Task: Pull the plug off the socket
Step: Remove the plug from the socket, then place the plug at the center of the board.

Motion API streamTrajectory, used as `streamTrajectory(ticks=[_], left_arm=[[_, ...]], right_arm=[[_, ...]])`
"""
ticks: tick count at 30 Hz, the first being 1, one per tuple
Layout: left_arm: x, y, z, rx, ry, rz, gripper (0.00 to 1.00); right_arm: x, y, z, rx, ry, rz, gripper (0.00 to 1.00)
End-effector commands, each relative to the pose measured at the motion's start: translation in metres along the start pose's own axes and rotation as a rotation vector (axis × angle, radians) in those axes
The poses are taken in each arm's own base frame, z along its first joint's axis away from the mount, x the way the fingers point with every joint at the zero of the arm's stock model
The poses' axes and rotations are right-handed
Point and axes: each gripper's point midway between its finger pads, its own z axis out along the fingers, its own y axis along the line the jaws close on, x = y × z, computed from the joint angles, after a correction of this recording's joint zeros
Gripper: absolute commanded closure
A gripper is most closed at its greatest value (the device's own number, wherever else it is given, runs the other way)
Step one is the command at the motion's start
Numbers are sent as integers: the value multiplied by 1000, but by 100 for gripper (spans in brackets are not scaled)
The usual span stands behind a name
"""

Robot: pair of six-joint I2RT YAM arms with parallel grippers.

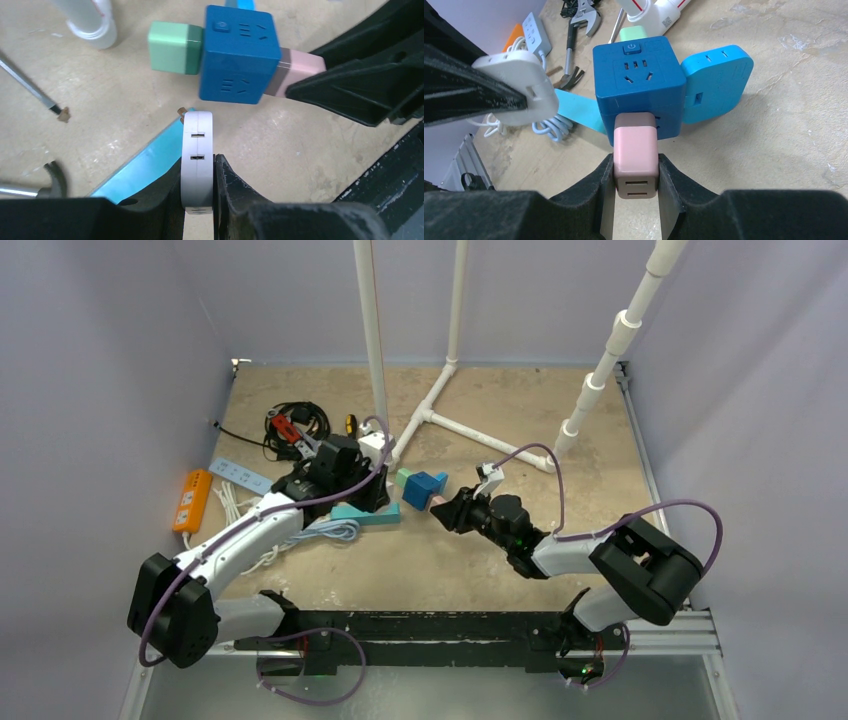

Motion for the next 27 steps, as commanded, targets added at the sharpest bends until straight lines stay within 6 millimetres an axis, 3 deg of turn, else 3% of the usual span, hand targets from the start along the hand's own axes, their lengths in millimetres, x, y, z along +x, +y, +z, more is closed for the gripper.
streamTrajectory(ticks=[1,7,9,16,23,27], left_arm=[[-27,32,-18,-127,-98,-69,100],[-40,98,-30,-296,-180,-279,100],[-43,109,-24,-311,-191,-326,100],[-57,122,5,-309,-205,-375,100],[-43,122,51,-223,-95,-403,99],[-38,129,65,-237,-55,-411,91]], right_arm=[[3,-10,-1,44,8,-3,100],[-2,-2,-4,16,-2,-6,100],[-3,2,-5,-8,1,-16,100],[-5,5,-6,-21,-8,-24,100],[-12,9,-9,-34,-25,-29,100],[-14,11,-11,-38,-31,-28,100]])
